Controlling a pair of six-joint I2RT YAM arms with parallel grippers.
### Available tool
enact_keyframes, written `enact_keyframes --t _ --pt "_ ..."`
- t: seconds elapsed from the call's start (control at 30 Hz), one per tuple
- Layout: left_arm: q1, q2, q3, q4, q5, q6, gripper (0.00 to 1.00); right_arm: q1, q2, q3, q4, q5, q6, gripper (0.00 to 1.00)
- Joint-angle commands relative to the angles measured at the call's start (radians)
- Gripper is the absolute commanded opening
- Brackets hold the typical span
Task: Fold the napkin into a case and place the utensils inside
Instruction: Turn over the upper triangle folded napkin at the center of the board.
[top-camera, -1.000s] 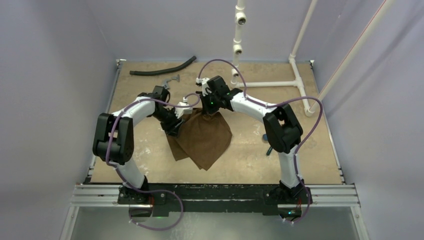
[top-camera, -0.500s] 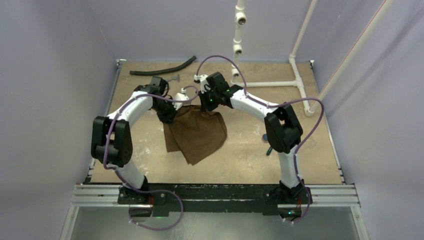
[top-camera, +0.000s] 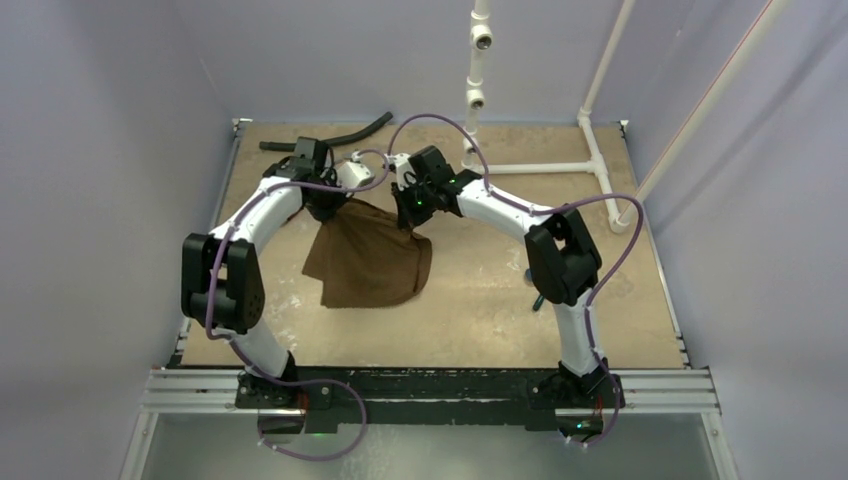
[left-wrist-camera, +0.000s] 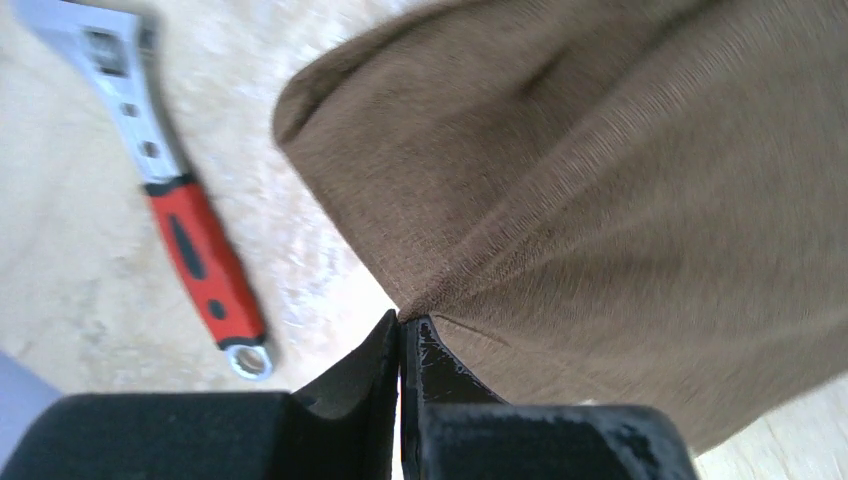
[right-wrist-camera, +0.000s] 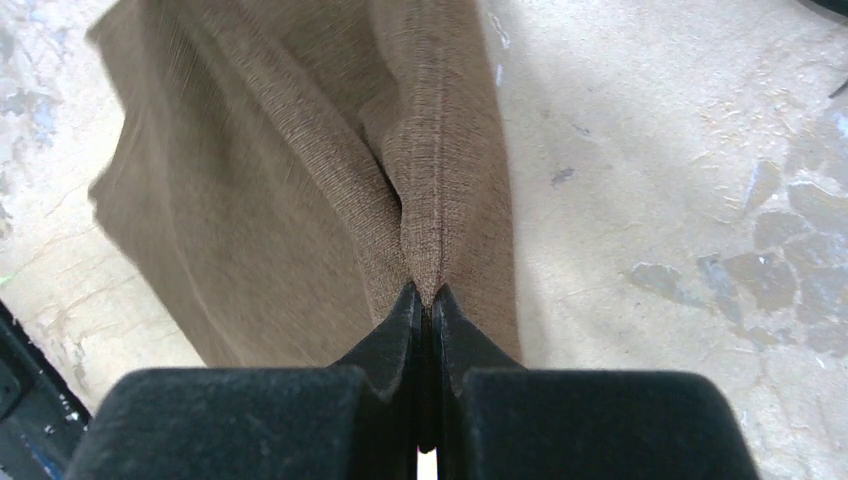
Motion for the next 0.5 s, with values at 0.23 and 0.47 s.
enact_keyframes --t 0.23,0.47 --pt "0.003 0.087 -0.043 0.382 -0.171 -0.097 0.0 0.001 -0.123 -0.092 0.028 -0.191 -0.04 0.0" --pt "-0.019 0.068 -0.129 0.558 -0.112 -0.145 0.0 0.001 -0.121 -0.197 0.099 -0.202 0.058 0.0"
